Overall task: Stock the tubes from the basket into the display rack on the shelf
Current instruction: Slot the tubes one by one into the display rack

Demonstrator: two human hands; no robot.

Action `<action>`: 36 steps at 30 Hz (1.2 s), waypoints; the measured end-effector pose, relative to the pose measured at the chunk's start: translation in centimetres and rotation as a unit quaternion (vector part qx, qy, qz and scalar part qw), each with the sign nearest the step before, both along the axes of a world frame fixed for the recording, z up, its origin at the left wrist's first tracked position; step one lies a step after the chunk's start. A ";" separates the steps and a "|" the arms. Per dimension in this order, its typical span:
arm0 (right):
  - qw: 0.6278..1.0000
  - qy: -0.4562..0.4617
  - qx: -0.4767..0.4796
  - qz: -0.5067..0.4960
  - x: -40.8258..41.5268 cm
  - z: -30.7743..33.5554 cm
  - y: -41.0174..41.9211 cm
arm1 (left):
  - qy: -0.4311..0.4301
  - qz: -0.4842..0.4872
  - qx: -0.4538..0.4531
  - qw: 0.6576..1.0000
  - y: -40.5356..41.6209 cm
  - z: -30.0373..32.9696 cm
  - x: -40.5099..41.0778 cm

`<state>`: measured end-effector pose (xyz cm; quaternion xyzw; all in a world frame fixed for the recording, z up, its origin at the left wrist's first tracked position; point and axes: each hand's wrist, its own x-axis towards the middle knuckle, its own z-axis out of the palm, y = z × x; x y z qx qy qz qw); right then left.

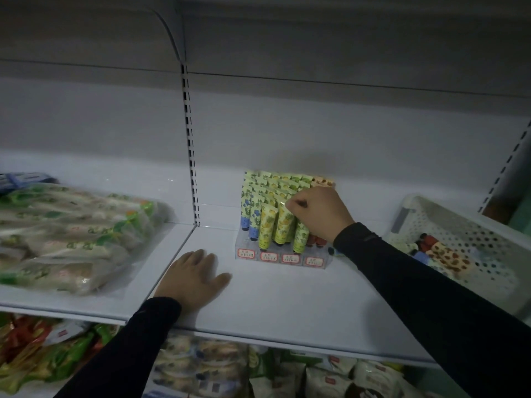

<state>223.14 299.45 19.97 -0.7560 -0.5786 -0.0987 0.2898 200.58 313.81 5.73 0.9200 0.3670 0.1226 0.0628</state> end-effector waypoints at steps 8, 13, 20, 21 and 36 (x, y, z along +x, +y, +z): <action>1.000 -0.021 -0.003 -0.006 -0.1 -1.1 0.7 | -0.006 0.013 -0.021 1.000 -0.4 0.6 -0.2; 0.999 -0.042 -0.021 -0.022 -0.2 -1.2 0.9 | -0.101 0.015 -0.051 0.993 -1.4 2.3 0.6; 0.998 -0.029 -0.046 -0.040 0.1 -0.8 1.2 | -0.264 -0.019 -0.038 0.964 -4.1 6.5 6.1; 0.998 -0.026 -0.054 -0.036 0.2 -0.6 1.3 | -0.270 -0.013 -0.042 0.962 -4.4 6.8 6.8; 0.995 -0.024 -0.097 -0.015 0.9 0.1 1.9 | -0.262 0.030 -0.075 0.962 -4.1 6.6 9.6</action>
